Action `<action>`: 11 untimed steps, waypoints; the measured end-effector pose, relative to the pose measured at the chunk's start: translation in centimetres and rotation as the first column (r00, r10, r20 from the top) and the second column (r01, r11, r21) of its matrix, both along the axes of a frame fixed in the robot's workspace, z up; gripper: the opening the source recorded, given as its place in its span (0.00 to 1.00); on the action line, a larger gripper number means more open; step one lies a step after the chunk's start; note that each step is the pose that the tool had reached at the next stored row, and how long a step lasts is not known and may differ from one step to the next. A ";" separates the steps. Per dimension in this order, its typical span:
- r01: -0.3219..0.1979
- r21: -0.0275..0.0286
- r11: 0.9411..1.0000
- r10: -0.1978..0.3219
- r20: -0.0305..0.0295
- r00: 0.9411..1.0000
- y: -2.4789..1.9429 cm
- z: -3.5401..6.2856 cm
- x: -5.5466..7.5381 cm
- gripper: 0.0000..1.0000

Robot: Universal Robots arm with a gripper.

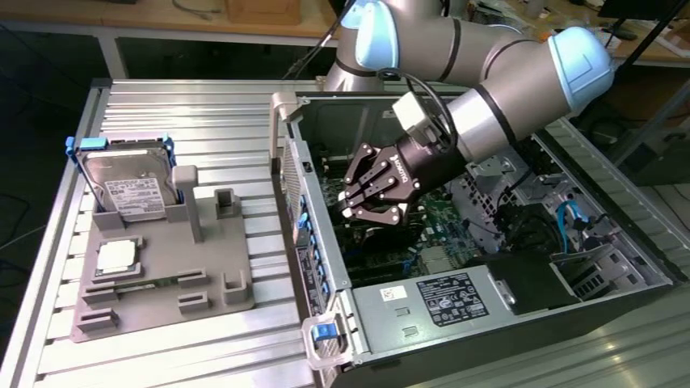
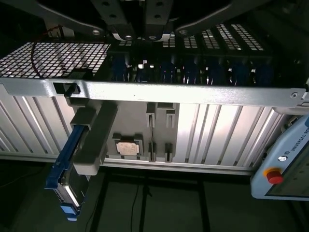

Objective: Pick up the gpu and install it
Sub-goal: 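Press down on the gpu until it lock into place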

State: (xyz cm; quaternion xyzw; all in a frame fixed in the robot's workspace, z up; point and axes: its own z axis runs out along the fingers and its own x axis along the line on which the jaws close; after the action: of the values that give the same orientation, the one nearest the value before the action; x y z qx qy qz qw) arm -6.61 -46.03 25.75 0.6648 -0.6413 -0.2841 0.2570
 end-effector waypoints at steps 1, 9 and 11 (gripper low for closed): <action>0.000 0.000 1.000 0.000 0.000 1.000 0.00 -0.06 0.0 0.11; 0.000 0.001 1.000 0.000 0.000 1.000 0.00 -0.17 0.0 0.11; 0.000 0.001 1.000 0.000 0.000 1.000 0.00 -0.17 0.0 0.11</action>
State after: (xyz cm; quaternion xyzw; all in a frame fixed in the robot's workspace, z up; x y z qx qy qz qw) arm -6.61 -46.03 25.58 0.6649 -0.6411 -0.2845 0.2567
